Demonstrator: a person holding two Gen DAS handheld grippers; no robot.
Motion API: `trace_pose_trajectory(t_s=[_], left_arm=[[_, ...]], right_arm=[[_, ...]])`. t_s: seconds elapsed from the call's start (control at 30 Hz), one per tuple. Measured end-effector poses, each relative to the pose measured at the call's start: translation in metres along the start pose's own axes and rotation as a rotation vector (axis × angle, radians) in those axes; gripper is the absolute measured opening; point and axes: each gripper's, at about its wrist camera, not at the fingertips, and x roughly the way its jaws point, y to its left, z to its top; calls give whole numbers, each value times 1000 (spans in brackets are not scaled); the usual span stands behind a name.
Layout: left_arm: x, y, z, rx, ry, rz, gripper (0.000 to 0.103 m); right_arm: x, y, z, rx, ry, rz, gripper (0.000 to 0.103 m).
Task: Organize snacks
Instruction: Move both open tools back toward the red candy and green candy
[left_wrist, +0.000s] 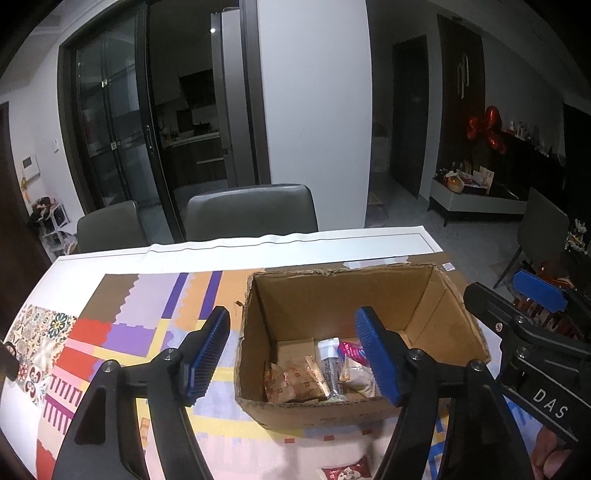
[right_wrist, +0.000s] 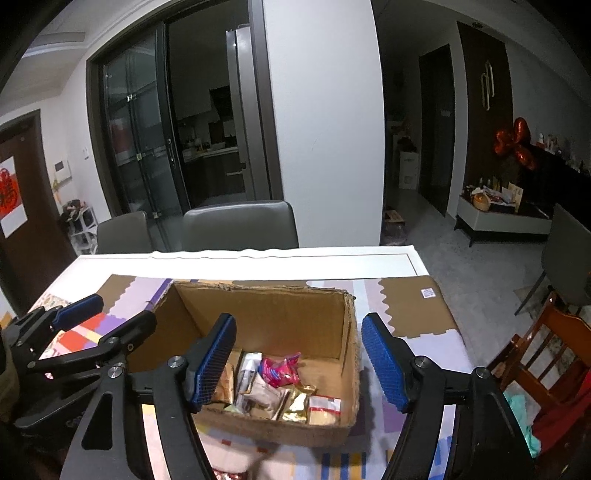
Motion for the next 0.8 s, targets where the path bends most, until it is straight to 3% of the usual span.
trace_pose_trajectory(t_s=[0.47, 0.8], left_arm=[[-28, -16, -12, 6, -20, 7, 76], [-44, -30, -21, 10, -34, 12, 86]], right_arm=[[-34, -21, -9, 25, -23, -29, 71], [-55, -39, -21, 31, -25, -66, 74]])
